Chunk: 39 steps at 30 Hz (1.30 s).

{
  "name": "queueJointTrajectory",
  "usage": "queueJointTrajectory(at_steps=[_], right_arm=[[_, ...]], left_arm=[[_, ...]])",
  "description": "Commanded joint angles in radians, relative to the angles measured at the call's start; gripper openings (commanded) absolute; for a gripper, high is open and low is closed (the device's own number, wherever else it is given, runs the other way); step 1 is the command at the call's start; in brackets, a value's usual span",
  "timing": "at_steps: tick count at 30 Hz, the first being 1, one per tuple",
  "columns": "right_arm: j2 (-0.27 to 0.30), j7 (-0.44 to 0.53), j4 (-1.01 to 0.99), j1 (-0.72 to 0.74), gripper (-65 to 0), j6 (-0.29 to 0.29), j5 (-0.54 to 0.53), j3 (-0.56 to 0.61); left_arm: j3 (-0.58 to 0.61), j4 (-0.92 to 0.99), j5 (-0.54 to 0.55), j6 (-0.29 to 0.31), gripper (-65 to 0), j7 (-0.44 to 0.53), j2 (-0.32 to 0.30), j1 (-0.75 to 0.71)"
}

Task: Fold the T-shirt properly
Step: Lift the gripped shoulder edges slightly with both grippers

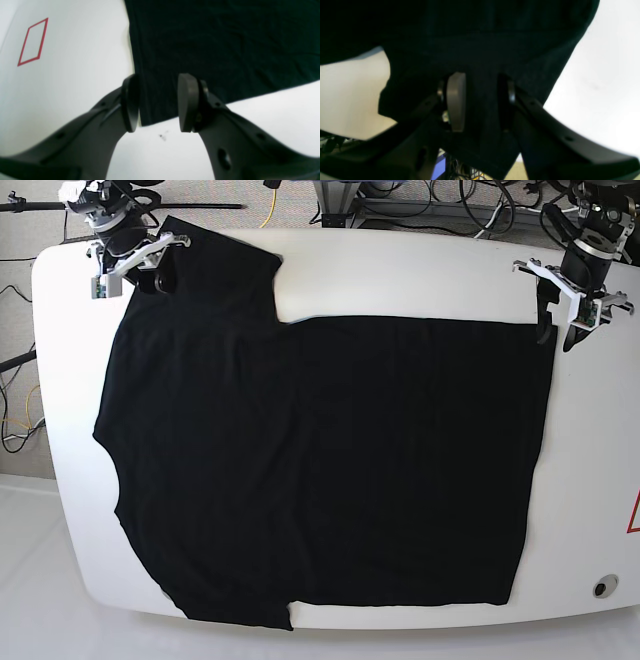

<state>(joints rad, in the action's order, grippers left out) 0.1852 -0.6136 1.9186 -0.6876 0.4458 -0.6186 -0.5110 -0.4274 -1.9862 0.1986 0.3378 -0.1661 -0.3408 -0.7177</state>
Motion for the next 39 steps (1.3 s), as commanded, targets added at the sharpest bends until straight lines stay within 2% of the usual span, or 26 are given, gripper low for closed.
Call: queueJointTrajectory(at_steps=[1, 8, 14, 18, 22, 26, 30, 39], right_arm=[[0.019, 0.015, -0.004, -0.007, -44.5, -0.001, -0.022, -0.012], [0.016, 0.01, -0.02, -0.012, -44.7, 0.013, -0.04, -0.034], [0.0, 0.007, -0.032, -0.022, -44.6, 0.053, -0.061, -0.044], [-0.002, -0.001, -0.051, -0.021, -44.6, 0.059, -0.084, -0.046], [-0.008, -0.031, -0.053, -0.025, -44.3, 0.051, -0.132, -0.033], [-0.01, -0.048, -0.055, -0.025, -44.4, 0.064, -0.156, -0.032], [-0.005, -0.064, -0.037, -0.032, -44.2, 0.105, -0.15, -0.03], [-0.004, -0.06, -0.024, -0.042, -44.1, 0.137, -0.149, -0.028]], left_arm=[[-0.016, -0.011, -0.003, -0.012, -42.3, 0.027, -0.01, -0.005], [-0.021, -0.009, -0.009, -0.012, -40.3, 0.029, -0.008, -0.005], [-0.025, 0.001, 0.008, 0.013, -29.8, 0.077, -0.01, -0.01], [-0.026, 0.002, 0.011, 0.02, -27.9, 0.084, -0.008, -0.012], [-0.022, 0.014, 0.011, 0.018, -36.3, 0.043, -0.004, -0.008], [-0.025, 0.022, 0.009, 0.018, -41.5, 0.032, 0.001, -0.009], [-0.02, 0.022, 0.014, 0.009, -41.5, 0.039, -0.007, -0.008], [-0.012, 0.018, 0.018, 0.01, -38.6, 0.043, -0.011, -0.011]])
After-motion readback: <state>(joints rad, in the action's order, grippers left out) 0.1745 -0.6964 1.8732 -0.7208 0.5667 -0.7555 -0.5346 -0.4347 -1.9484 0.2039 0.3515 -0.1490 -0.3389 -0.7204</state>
